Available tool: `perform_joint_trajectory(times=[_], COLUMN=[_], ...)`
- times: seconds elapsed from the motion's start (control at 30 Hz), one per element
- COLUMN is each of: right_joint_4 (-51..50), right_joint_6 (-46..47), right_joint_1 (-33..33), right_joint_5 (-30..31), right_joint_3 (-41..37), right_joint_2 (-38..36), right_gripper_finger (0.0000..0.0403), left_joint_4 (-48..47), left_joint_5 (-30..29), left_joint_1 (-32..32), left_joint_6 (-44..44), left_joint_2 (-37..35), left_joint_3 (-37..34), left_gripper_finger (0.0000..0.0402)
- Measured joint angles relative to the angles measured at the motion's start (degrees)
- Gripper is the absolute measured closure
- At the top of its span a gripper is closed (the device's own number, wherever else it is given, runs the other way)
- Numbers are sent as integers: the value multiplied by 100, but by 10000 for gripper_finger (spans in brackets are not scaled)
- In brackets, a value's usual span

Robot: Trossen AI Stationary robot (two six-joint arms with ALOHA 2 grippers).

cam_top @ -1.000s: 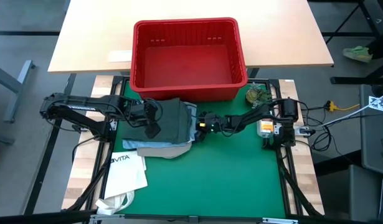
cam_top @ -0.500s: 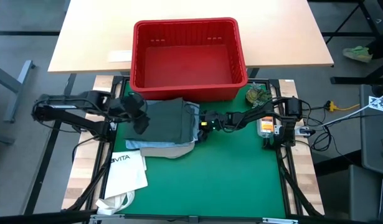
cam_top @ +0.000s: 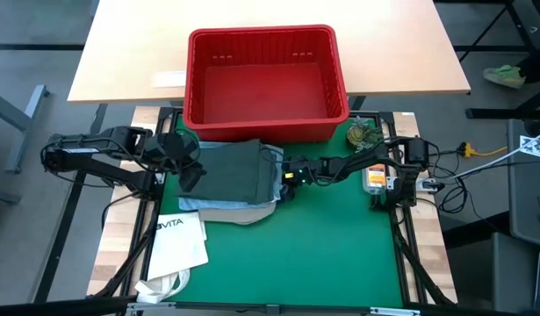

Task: Fold Laundry from Bin
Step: Put the stack of folded clothes into the red bin

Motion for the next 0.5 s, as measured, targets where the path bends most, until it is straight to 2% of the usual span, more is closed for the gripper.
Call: perform_joint_trajectory(times=[0.3,0.5], right_joint_4=[-639,-1805], right_joint_6=[-28,-241], right_joint_1=[24,103], right_joint_5=[-166,106], right_joint_3=[-39,-26], right_joint_2=[-874,-1195], right_gripper_finger=[399,400], left_joint_4=[-2,-3], left_joint_5=[-112,-113], left_joint_1=[2,2], left_joint_6=[13,13], left_joint_2=[7,7], left_joint_3=[0,1], left_gripper_finger=[266,266])
